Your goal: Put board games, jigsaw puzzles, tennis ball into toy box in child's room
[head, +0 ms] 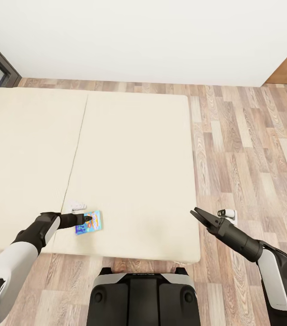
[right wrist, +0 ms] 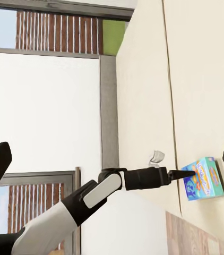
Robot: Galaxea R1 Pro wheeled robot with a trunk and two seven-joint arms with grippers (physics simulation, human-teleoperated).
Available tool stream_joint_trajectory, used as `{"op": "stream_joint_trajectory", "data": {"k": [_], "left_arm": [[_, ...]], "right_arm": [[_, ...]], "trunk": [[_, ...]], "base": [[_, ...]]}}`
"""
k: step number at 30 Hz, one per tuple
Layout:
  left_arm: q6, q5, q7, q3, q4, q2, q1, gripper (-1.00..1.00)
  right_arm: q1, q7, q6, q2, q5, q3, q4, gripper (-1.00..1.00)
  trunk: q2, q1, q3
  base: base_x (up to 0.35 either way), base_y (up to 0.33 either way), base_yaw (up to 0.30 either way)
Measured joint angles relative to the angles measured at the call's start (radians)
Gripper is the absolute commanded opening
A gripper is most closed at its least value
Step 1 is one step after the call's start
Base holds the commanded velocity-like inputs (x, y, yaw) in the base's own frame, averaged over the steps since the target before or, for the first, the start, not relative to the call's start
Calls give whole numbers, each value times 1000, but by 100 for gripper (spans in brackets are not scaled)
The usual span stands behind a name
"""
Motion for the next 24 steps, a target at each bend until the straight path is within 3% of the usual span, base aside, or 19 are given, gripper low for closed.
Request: {"op": "stream_joint_trajectory", "data": {"k": [12,24], "left_arm": [[-1,-1,-1,0,1,-3,0,100],[-3,-1,-1,0,1,-10,0,100]], "right_arm": [[0,0,0,0,0,0,0,100],[0,0,0,0,0,0,0,100]], "trunk": [[0,0,0],[0,0,0]], "base": [[0,-102,0],[0,-212,0]]}}
